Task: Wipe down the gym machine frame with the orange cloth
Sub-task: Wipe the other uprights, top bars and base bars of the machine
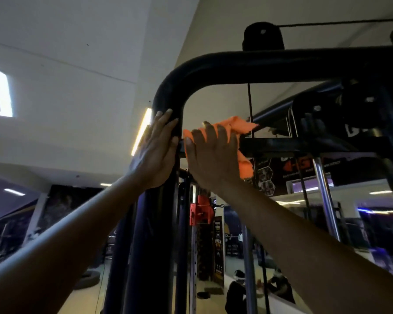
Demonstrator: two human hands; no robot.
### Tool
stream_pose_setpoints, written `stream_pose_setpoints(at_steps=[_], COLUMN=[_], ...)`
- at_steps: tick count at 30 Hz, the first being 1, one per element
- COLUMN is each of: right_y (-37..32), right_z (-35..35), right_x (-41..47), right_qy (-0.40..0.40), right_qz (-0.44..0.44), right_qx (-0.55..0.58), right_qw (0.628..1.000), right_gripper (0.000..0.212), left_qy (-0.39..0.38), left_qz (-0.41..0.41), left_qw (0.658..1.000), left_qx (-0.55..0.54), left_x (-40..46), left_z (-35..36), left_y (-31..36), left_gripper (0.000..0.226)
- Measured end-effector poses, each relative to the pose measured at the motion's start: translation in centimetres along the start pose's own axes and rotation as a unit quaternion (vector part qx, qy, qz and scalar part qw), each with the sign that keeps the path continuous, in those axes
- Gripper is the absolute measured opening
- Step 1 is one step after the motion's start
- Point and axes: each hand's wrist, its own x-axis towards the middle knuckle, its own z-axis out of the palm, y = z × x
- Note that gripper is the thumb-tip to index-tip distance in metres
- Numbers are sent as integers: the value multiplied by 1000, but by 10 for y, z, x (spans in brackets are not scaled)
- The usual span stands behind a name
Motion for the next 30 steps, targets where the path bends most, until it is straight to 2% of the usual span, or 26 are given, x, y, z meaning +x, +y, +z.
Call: stream_pose_setpoints(at_steps=[4, 6, 8, 11, 13, 15, 18, 21, 24, 27, 30], right_y=[0, 29, 58, 35, -4, -27, 1, 52, 53, 18, 30], right_z=[0, -5, -12, -4, 6, 10, -3, -23, -25, -7, -10], right_x=[-3, -10, -16, -15, -10, -13, -15, -23, -21, -24, -34], right_qy=[10, 14, 31, 58, 49, 14, -4, -5, 19, 5, -24], right_qz=[-76, -37, 40, 91, 61, 3, -45, 34, 103, 39, -53], right_qx=[-4, -2, -1, -11, 28, 35, 4, -16, -10, -10, 5], right_qw=[997, 999, 999, 994, 997, 999, 999, 999, 994, 999, 998], right_gripper=[47, 47, 49, 44, 44, 55, 57, 57, 58, 54, 55], left_qy=[23, 23, 14, -2, 2, 8, 11, 7, 8, 6, -6], left_qz=[0, 4, 6, 18, 22, 22, 28, 40, 42, 43, 46], left_qw=[999, 998, 997, 997, 999, 999, 999, 999, 999, 999, 999], left_qx=[-46, -63, -78, -75, -49, -42, -37, -22, 0, 10, 23], left_x=[-2, -3, -3, -3, -4, -5, -4, -4, -3, -3, -3], left_z=[4, 6, 8, 11, 11, 10, 9, 12, 15, 18, 15], left_y=[-7, -10, -11, -13, -12, -11, -12, -14, -15, -15, -15], left_gripper=[55, 56, 60, 63, 62, 61, 61, 55, 54, 53, 53])
